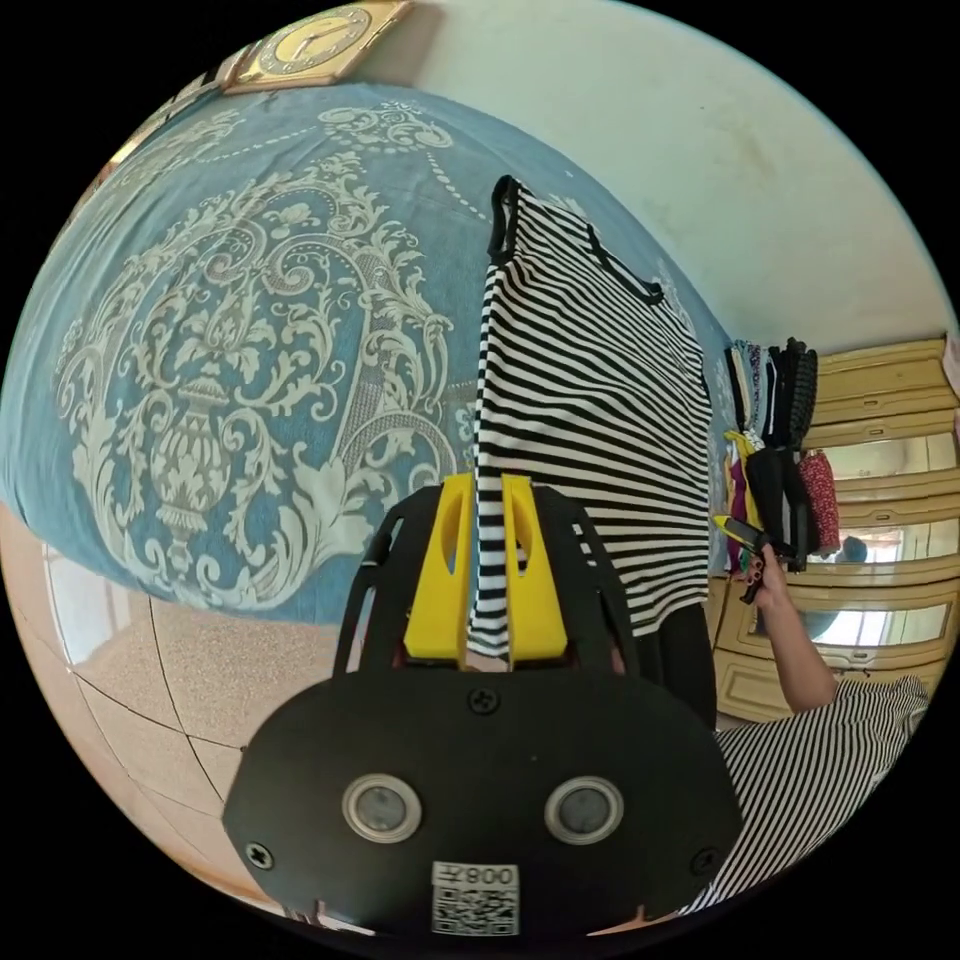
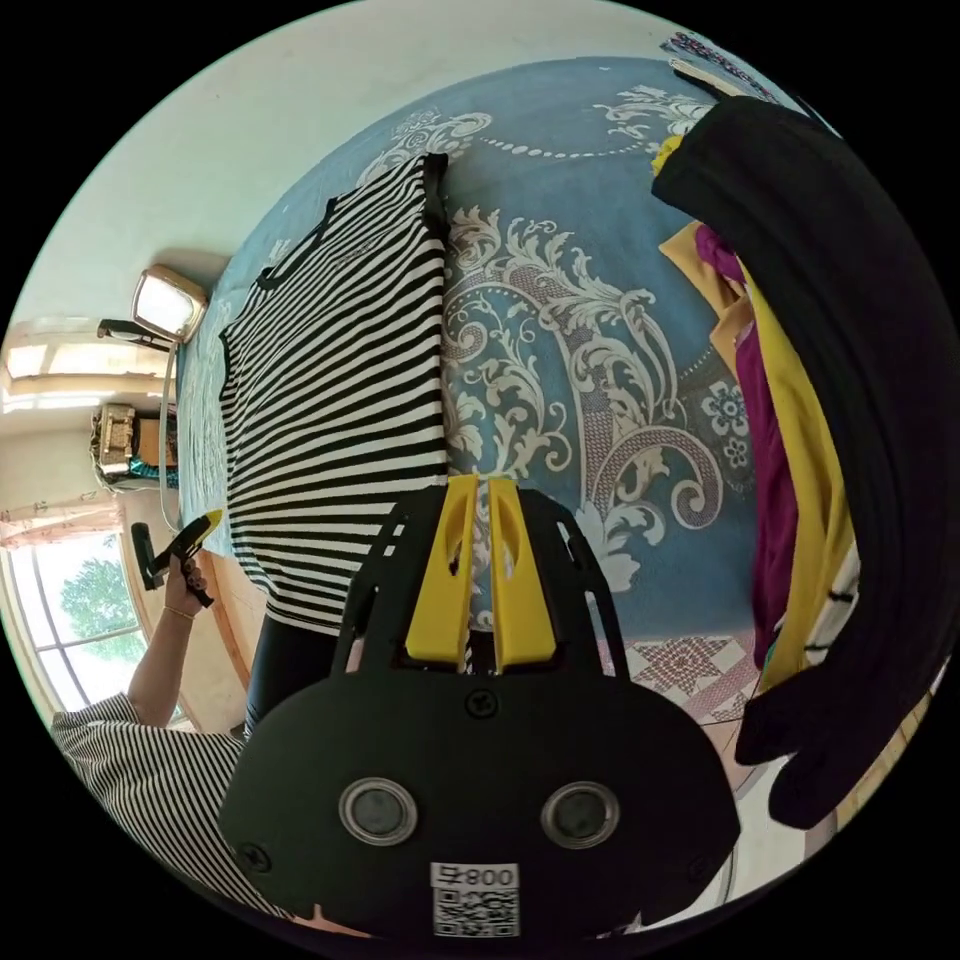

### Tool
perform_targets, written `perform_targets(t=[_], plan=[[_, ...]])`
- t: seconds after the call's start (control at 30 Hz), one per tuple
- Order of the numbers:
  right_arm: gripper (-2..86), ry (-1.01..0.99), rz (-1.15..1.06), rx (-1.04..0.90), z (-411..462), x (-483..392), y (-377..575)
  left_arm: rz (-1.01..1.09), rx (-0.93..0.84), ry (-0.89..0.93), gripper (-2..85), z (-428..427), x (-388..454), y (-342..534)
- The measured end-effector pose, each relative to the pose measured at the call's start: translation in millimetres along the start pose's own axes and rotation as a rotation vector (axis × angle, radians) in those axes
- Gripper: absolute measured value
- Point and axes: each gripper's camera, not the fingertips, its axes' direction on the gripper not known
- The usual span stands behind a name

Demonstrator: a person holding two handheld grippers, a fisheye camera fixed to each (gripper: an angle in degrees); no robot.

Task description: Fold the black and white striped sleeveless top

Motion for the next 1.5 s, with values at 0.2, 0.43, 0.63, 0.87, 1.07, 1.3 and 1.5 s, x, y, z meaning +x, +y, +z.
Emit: perform_targets(t=[0.2, 0.43, 0.63, 0.87, 1.07, 1.3, 1.5], plan=[[4.0, -0.068, 0.002, -0.018, -28.6, 17.6, 86.3, -0.020, -0.064, 0.081, 6.8, 9.1, -16.0, 76.3], [6.8, -0.307, 0.104, -0.023, -35.6, 56.0, 173.5, -0.155, -0.090, 0.317, 9.0, 49.2, -65.4, 122.4], [7.6, -0.382, 0.166, -0.020, -35.9, 81.2, 209.8, -0.136, -0.167, 0.311, 8.9, 76.6, -72.9, 133.2], [7.2, -0.424, 0.196, -0.050, -34.4, 94.0, 238.0, -0.157, -0.156, 0.342, 4.1, 94.3, -78.7, 147.0], [3.3, -0.489, 0.205, -0.054, -37.8, 106.4, 253.0, -0.165, -0.110, 0.419, 1.5, 92.0, -88.8, 171.8], [1.7, -0.600, 0.200, -0.011, -61.7, 120.2, 282.3, -0.124, -0.041, 0.469, 0.9, 74.8, -90.8, 190.7], [1.3, -0.663, 0.141, 0.075, -106.5, 120.9, 301.4, -0.036, 0.043, 0.530, 0.7, 49.6, -78.8, 194.6]])
